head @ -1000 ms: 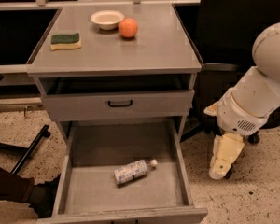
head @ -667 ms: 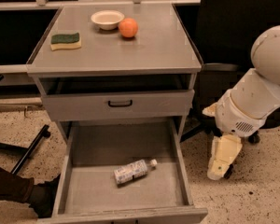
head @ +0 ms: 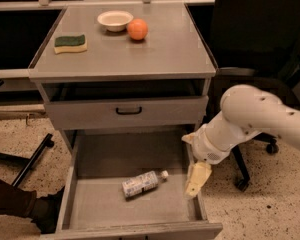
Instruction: Pick blue plastic bottle from middle drawer and place on counter
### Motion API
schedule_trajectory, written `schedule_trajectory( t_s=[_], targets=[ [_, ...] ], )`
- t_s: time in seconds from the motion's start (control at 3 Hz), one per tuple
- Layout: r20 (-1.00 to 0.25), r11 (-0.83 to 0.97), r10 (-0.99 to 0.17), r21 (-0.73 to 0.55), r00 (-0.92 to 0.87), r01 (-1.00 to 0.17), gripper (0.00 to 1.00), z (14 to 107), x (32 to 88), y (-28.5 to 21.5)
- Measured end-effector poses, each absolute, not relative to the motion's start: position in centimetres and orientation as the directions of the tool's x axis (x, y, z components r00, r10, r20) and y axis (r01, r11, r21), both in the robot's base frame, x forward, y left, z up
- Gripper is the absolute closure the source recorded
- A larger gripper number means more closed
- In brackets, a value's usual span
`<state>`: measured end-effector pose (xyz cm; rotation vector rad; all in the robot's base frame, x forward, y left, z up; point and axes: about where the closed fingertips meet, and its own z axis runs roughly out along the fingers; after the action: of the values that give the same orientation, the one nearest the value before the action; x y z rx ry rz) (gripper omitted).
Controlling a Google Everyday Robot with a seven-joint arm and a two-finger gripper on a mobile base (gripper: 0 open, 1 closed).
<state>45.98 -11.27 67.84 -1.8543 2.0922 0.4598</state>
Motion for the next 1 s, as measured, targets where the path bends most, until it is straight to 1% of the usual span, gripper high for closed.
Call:
schedule_trajectory(
  t_s=[0.33, 0.67, 1.0],
  targets=[
    [-0.496, 0.127, -0.862, -0.004, -0.108, -0.992, 0.0, 62.8, 49.5, -7.4],
    [-0.523, 0.168, -0.845, -0.061, -0.112, -0.984, 0.0, 62.8, 51.4, -7.1],
    [-0.523, 0.168, -0.845, -0.061, -0.112, -0.984, 0.0, 62.8, 51.4, -7.1]
  ],
)
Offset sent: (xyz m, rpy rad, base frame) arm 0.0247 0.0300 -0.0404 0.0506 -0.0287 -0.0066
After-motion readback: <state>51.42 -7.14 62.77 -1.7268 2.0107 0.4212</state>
